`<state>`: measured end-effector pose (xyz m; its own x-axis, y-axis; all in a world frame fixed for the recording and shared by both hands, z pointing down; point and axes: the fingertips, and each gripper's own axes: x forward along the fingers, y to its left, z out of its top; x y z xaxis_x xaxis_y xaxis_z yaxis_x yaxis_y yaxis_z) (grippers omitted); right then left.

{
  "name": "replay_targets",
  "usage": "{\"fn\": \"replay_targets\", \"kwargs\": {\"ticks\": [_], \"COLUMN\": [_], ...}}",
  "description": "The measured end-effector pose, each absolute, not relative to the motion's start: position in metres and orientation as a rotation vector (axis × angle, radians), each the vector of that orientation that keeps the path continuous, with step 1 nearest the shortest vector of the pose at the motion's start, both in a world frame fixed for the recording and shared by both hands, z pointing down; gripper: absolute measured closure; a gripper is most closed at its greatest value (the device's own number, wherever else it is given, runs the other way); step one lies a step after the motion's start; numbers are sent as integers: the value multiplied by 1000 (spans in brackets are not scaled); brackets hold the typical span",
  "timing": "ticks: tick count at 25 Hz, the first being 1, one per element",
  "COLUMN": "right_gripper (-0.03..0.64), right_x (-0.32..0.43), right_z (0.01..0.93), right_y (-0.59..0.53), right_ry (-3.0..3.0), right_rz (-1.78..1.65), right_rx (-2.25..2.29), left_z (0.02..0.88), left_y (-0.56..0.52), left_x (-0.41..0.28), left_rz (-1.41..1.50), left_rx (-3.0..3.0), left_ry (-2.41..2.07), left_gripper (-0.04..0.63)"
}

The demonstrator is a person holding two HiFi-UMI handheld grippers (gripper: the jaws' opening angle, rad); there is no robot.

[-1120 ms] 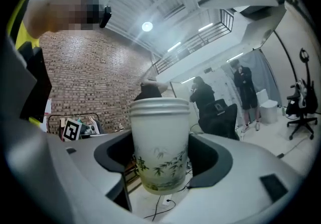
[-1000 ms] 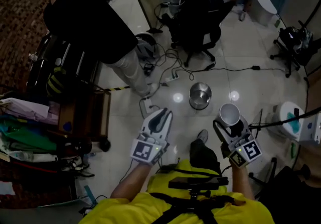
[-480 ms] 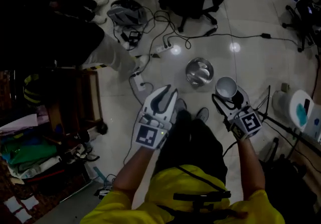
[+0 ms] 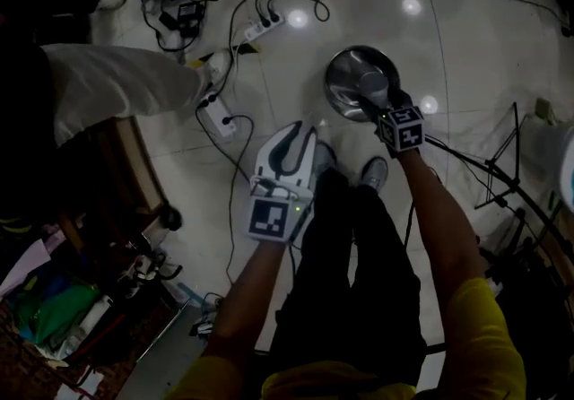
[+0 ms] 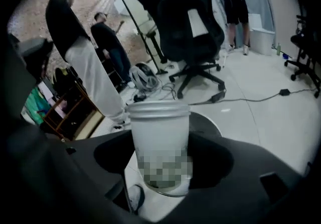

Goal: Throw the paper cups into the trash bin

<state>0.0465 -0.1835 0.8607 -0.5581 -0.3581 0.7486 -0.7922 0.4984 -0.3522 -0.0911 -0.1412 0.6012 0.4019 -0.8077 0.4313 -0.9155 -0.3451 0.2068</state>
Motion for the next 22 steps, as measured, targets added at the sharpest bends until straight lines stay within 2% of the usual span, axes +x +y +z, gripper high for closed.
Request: {"fn": "replay_targets", "kwargs": {"ticks": [5,7,9,22], "right_gripper": [279,278,277,275], "right_x": [39,37,32,35], "right_z": [948,952,950,965], "right_y": [-168,-166,-168,-167], "right_ry": [-1932,-1899,-1891,-1855], "right_rz": [920,939,960,999], "right_rx": [888,880,873,847], "left_z": [654,662,666,684], "left_y": [-130,-127,-126,-150], "left_x": [-100,-106,-110,-113], "left_rz": [411,435,450,474], "left_rx": [2215,2199,2190,2159], "left_ry": [-1485,-1489,-1480,-1462], "left_gripper": [512,512,473,471]}}
